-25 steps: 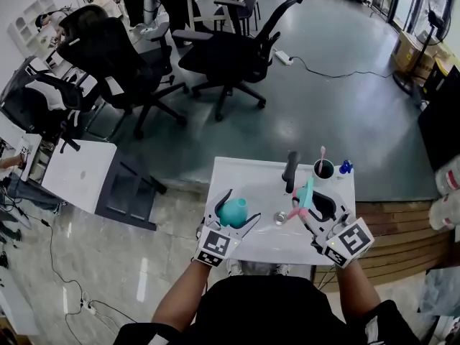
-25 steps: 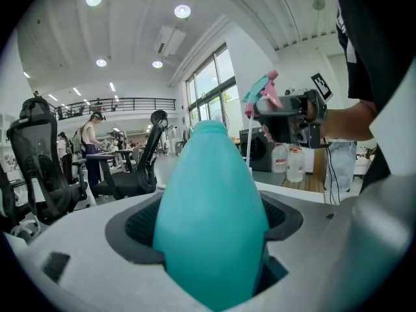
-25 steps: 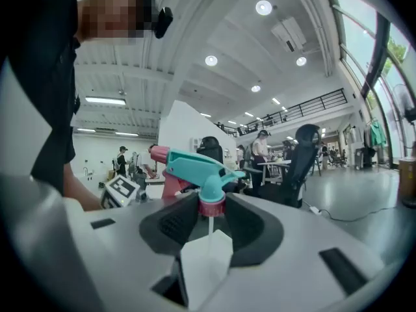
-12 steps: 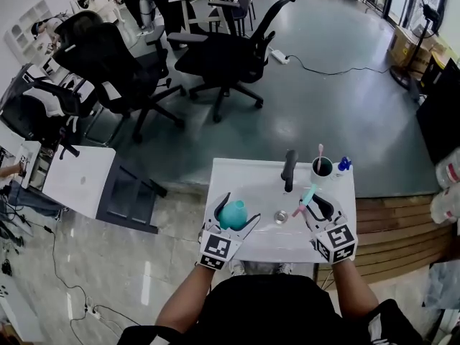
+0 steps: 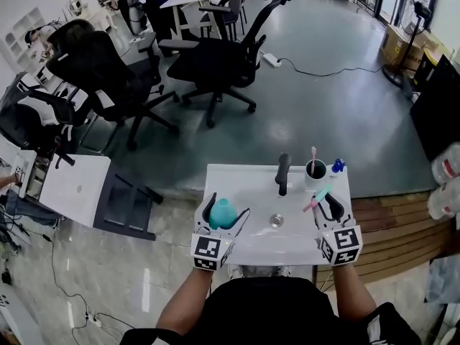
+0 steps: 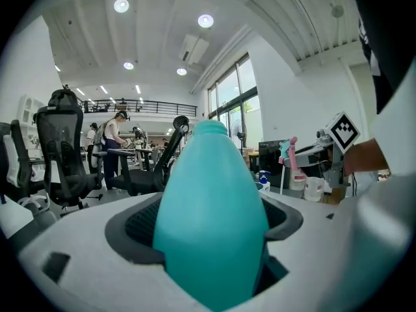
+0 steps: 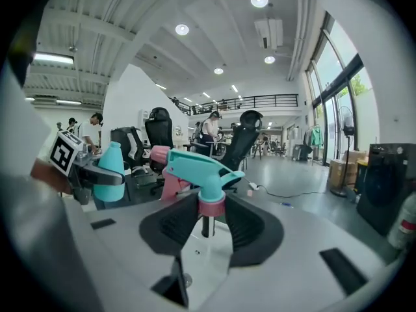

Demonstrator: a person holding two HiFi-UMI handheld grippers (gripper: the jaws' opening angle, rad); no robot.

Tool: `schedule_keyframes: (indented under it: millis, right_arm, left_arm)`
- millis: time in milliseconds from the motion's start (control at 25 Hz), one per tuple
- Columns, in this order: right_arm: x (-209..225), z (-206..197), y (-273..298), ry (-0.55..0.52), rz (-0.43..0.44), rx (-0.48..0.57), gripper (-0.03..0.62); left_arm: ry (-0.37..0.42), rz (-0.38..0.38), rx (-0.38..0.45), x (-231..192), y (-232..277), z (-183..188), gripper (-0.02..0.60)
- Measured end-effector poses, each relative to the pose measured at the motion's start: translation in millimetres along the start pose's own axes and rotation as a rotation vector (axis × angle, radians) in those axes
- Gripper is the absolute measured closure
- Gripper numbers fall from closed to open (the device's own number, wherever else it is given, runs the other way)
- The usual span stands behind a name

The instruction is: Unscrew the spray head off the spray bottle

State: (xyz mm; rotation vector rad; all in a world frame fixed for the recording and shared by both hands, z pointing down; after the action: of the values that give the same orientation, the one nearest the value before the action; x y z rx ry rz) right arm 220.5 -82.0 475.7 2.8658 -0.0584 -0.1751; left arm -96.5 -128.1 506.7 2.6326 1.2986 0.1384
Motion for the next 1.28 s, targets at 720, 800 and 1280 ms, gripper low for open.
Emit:
schedule_keyframes:
  millis: [720, 800, 1280]
  right_arm:
    - [5, 5, -7, 0.041, -0.079, 0.075, 0.457]
    - [4, 6, -8, 0.038, -0.078, 0.075, 0.457]
    - [-1, 10, -8, 0.039, -0.07, 0.092, 0.457]
  left_arm:
    - [0.005, 0.045, 0.028, -9, 0, 3, 0.156]
    - [0.006, 0.043, 0.029, -9, 0, 4, 0.156]
    - [0.009, 0.038, 0.033, -9, -1, 6, 0.156]
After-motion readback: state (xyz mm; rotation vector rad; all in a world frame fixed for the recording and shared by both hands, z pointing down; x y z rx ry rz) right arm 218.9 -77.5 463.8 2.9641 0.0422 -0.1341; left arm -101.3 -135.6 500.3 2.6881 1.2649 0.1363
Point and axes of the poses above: the fingertips, and each gripper's own axes: y forward along the fingers, x to its right, z out of its top, the point moved 9 cm from there along -y, backward along the fingers, and after that the axes turned 14 degrees about -z, right-handed, at the moved point
